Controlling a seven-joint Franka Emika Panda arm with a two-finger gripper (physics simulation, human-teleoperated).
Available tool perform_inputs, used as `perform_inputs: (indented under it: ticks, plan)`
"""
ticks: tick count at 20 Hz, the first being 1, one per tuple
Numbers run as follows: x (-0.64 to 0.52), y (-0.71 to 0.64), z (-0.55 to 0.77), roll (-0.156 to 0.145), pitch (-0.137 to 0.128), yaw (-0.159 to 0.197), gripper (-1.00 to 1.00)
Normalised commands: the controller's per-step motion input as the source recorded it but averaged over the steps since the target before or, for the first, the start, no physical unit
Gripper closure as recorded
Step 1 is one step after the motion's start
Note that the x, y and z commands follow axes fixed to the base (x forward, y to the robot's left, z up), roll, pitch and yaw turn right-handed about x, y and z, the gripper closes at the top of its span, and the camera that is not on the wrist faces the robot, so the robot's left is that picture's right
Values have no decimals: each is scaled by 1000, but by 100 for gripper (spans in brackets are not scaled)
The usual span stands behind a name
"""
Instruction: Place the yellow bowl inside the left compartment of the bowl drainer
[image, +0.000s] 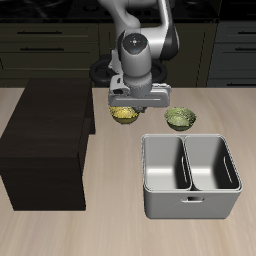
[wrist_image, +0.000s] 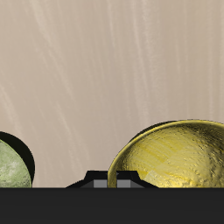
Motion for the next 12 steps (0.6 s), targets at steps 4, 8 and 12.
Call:
perform_inputs:
  ticks: [4, 8, 12]
  plan:
    - [-172, 98, 748, 42, -134, 24, 100]
    - [-118, 64, 608, 34, -90, 15, 100]
    - [-59, 61, 519, 37, -58, 3, 100]
